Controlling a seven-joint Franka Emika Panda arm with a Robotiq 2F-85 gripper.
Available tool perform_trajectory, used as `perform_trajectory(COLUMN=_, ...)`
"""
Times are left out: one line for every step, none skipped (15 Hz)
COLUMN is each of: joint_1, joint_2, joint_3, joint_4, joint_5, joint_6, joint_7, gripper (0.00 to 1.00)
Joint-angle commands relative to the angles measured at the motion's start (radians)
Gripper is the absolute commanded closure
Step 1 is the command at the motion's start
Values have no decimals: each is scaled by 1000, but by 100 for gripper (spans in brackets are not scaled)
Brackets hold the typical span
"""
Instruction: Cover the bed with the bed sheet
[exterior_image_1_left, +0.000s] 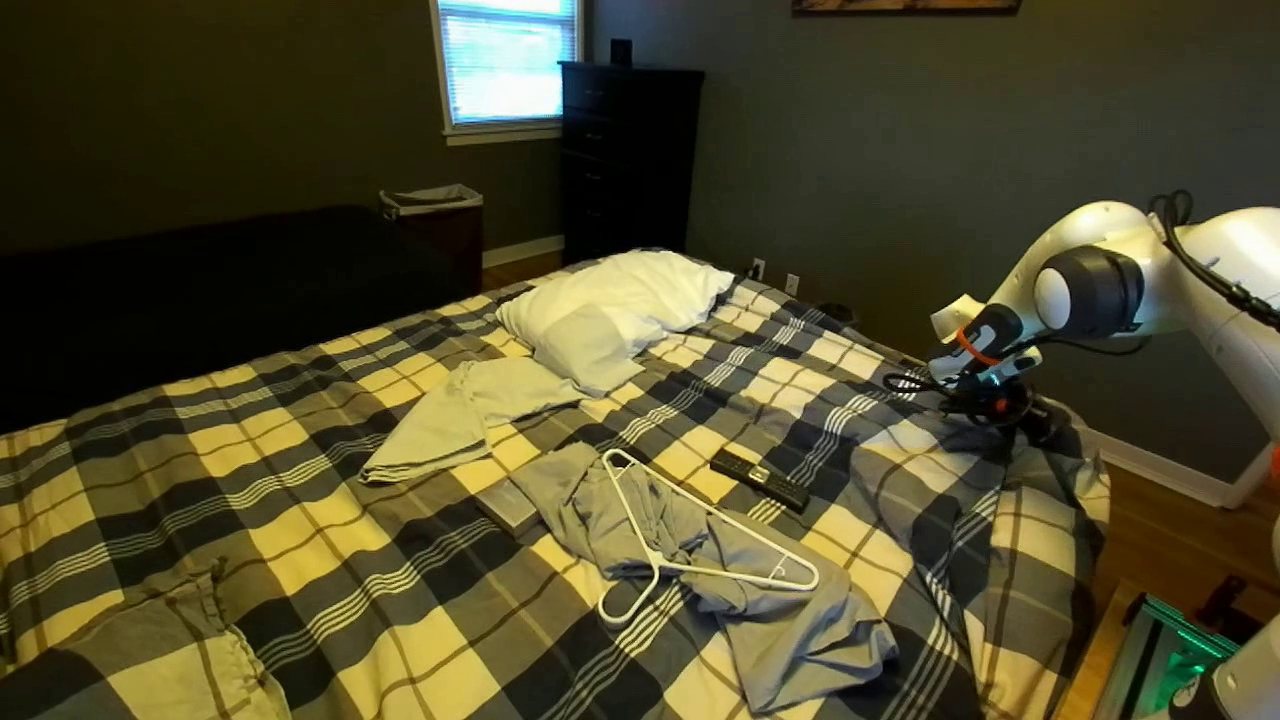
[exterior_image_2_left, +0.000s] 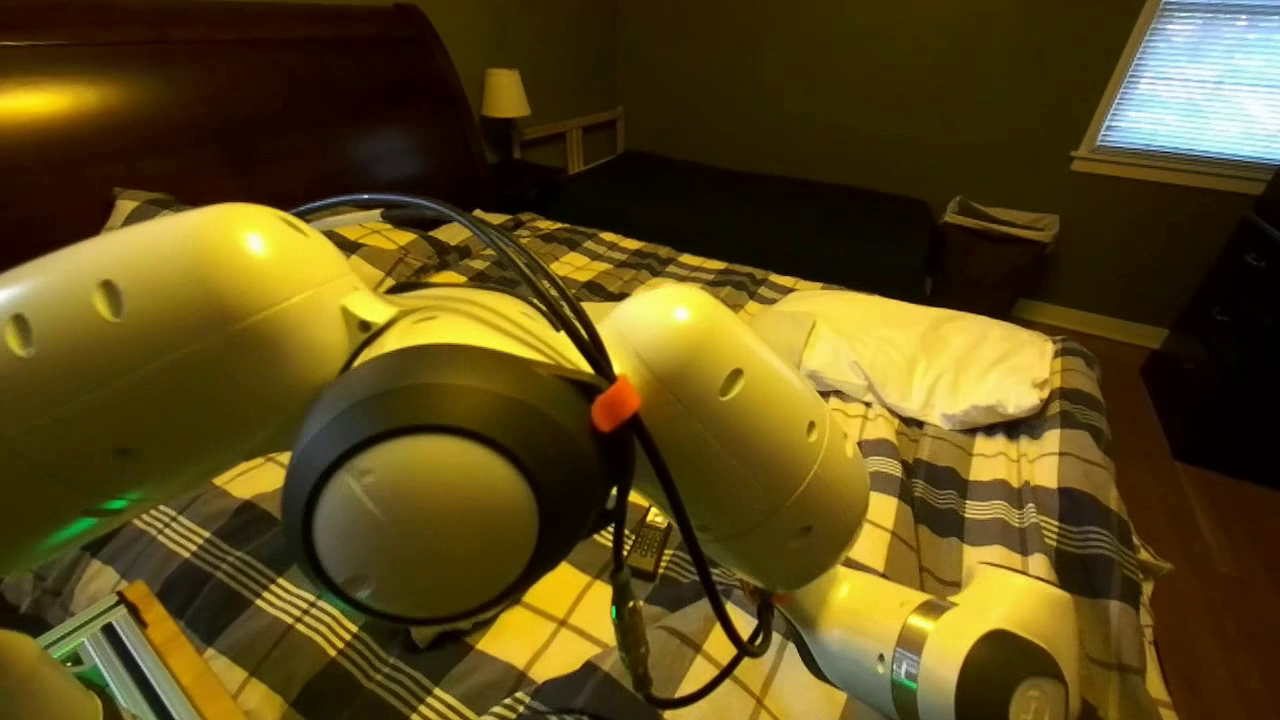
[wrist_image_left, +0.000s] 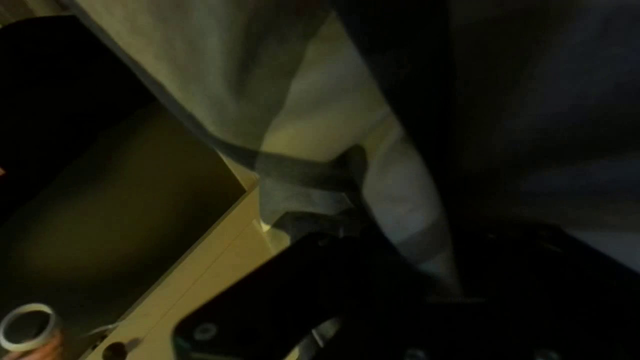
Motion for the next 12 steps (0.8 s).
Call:
perform_trajectory(joint_1=0, joint_2=118, joint_3=-176, joint_4=56, joint_5=56, joint_6=24, joint_7=60, gripper=100)
perform_trajectory(joint_1=-11, joint_2=150, joint_3=-206, joint_4=77, joint_5=73, joint_6=20, joint_7=79, gripper=100)
perform_trajectory(joint_1=-25, joint_2=177, joint_3=-228, joint_4=95, joint_5=94, joint_6=19, joint_7=93, gripper=98)
perform_trajectory(joint_1=-32, joint_2=198, joint_3=-246, joint_4=108, joint_5=110, joint_6=22, joint_7=111, gripper=98)
perform_trajectory(joint_1=-40, joint_2=224, joint_3=-260, joint_4=127, joint_5=124, joint_6=12, joint_7=128, gripper=99)
perform_trajectory(joint_1=-48, joint_2=251, joint_3=-277, joint_4=141, joint_5=129, joint_6=-5, joint_7=148, gripper=100)
perform_trajectory(joint_1=-61, joint_2=286, joint_3=-302, joint_4=155, joint_5=130, joint_6=-31, joint_7=163, gripper=100)
perform_trajectory(joint_1=-76, joint_2=323, joint_3=-331, joint_4=164, joint_5=123, joint_6=-40, joint_7=180, gripper=100)
perform_trajectory(joint_1=-103, joint_2=368, joint_3=-347, joint_4=197, joint_5=130, joint_6=-67, joint_7=193, gripper=100)
perform_trajectory(joint_1=-130, joint_2=404, joint_3=-358, joint_4=231, joint_5=139, joint_6=-95, joint_7=199, gripper=75)
perform_trajectory(joint_1=-142, joint_2=425, joint_3=-361, joint_4=272, joint_5=156, joint_6=-146, joint_7=214, gripper=73)
perform_trajectory(joint_1=-181, joint_2=322, joint_3=-251, joint_4=206, joint_5=26, joint_6=-169, joint_7=284, gripper=68)
